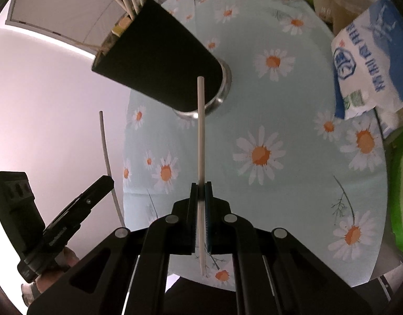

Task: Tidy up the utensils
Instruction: 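Lift both held chopsticks up over the black cup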

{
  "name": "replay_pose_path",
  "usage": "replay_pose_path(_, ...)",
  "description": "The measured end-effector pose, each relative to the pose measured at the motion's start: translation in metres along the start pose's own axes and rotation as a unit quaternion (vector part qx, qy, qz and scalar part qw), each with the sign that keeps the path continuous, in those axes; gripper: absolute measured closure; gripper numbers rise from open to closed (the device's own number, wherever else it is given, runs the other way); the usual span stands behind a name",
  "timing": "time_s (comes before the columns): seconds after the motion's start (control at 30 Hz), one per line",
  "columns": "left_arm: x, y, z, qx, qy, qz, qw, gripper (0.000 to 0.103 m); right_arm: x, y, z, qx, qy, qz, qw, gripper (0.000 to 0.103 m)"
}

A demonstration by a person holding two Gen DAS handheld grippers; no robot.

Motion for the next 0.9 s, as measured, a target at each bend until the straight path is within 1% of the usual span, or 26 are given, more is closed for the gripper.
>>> replay_pose_path(0.13,-0.008,0.007,0.017,-0.015,-0.01,-0.03,0.9994,0.099,0.012,0.007,0.011,-0.024,0.008,-0.008,1.0,0.097)
replay_pose_path(0.3,-0.012,0.016,0.03,-0.029,-0.018,-0.053,0.998,0.099,0.027,0.017,0.021,-0.054,0.024,-0.019,0.998,0.097)
replay_pose_path(0.5,-0.015,0.026,0.048,-0.05,-0.024,-0.082,0.9951,0.099,0.042,0.022,0.031,-0.076,0.031,-0.02,0.996,0.097)
replay_pose_path(0.6,-0.016,0.03,0.056,-0.062,-0.031,-0.096,0.993,0.099,0.053,0.025,0.039,-0.092,0.024,-0.003,0.995,0.097)
replay_pose_path(0.73,-0.018,0.035,0.069,-0.083,-0.038,-0.114,0.9893,0.099,0.068,0.033,0.054,-0.125,0.032,0.015,0.991,0.097)
replay_pose_path(0.9,-0.022,0.044,0.091,-0.116,-0.044,-0.14,0.9823,0.099,0.083,0.042,0.074,-0.166,0.047,0.025,0.985,0.097)
Point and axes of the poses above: each gripper's, at about its wrist camera, not at the fingertips, and y roughly against the way its jaws point, x to its left, z to its top, the point moved 9 cm from there along -y, roughly the way its jaws point, and after that the axes turned 14 degrees about -x, right-handed, at the moved point
